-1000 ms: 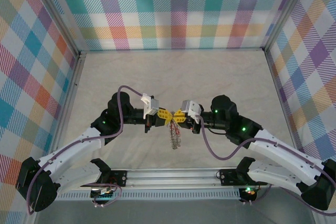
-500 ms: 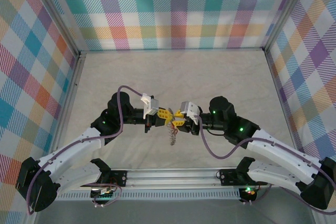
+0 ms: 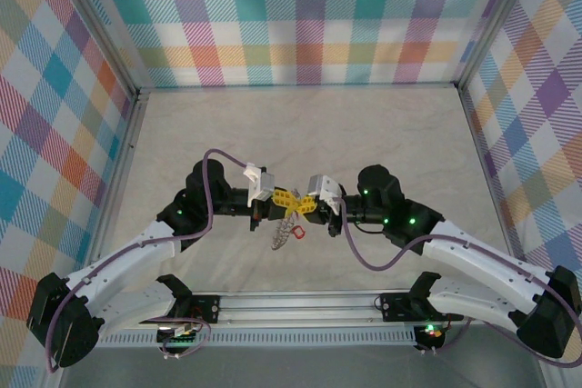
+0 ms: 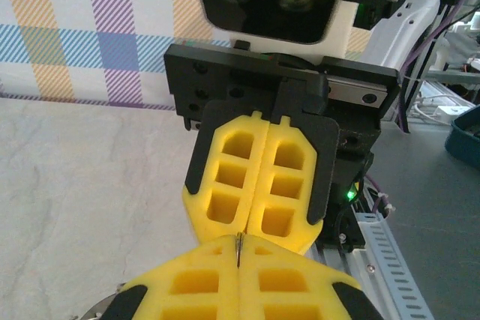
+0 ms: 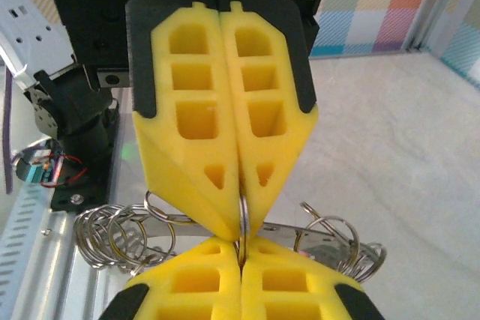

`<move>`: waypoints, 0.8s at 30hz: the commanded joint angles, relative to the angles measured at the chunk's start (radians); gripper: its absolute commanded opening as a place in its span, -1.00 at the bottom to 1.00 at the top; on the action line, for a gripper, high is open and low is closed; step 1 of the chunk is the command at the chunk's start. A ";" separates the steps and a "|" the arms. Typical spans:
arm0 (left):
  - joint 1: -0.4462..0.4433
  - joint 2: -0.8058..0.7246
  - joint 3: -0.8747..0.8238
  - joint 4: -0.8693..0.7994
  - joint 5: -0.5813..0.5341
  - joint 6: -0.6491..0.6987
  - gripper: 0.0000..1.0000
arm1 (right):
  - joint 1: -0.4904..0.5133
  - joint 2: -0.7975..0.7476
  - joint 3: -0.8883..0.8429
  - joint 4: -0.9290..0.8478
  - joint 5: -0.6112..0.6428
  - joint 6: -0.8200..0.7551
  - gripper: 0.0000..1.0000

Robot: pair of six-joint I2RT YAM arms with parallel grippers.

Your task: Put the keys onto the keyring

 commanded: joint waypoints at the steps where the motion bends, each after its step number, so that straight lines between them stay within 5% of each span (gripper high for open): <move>1: -0.010 -0.043 -0.002 0.016 0.004 0.026 -0.80 | -0.008 0.027 0.080 -0.050 -0.022 -0.025 -1.00; 8: -0.008 -0.098 0.088 -0.329 -0.032 0.207 -0.48 | -0.008 0.051 0.194 -0.344 -0.011 -0.159 -1.00; 14: -0.007 -0.021 0.193 -0.627 0.039 0.380 -0.46 | -0.005 0.118 0.302 -0.555 -0.022 -0.243 -1.00; 24: -0.007 0.036 0.202 -0.551 0.061 0.352 -0.46 | -0.005 0.178 0.375 -0.629 -0.062 -0.281 -1.00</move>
